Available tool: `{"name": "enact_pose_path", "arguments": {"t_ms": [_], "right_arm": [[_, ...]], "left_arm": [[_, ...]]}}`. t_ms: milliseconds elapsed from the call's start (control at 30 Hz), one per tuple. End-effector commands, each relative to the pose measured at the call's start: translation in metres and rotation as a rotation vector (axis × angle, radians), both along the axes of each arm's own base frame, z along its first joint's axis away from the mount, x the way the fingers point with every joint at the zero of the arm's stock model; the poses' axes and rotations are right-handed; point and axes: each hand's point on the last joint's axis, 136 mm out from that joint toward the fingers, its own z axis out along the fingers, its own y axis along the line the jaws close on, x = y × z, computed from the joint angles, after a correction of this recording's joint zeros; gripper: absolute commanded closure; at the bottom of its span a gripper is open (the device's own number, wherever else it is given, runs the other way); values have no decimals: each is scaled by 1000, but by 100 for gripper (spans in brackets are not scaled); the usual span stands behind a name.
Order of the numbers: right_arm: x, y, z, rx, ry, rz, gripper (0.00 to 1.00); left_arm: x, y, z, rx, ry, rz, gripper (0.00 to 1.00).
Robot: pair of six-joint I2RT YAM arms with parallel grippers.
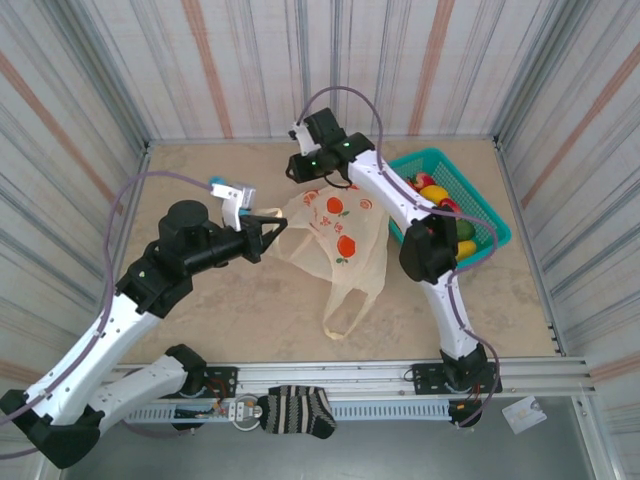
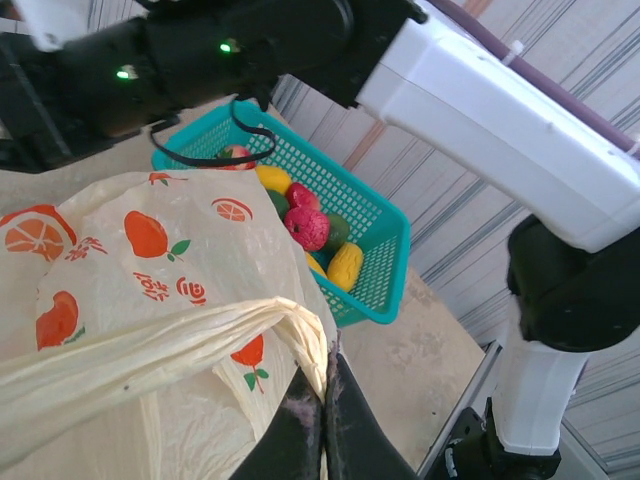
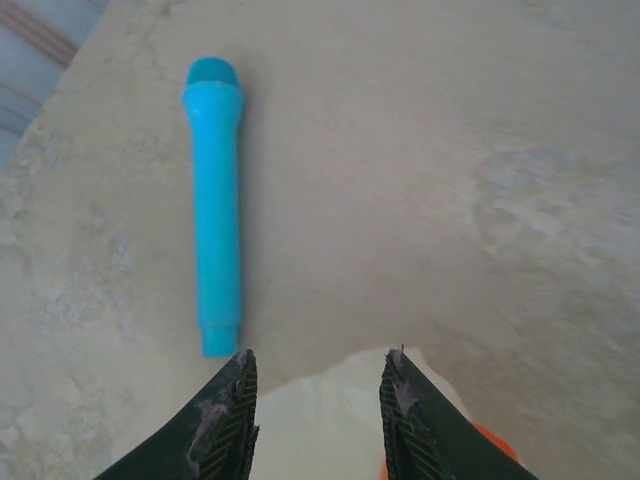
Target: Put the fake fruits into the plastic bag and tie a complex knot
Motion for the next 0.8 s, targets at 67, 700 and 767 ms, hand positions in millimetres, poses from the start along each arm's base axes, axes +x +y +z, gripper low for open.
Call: {"name": "enact_pose_path", "arguments": {"t_ms": [67,700,767], "right_arm": [[-10,-14,54,9,-39,-24,56],[-76,-368,-3,-177,160,-1033,19],[-84,-372,-25,-199,228,-1048,15]], "left_arm": [[-1,-3,-11,17,37,-18,100],[3,-8,12,12,-29,-42,100],[2,-8,14,12,-38,-45,100]]}}
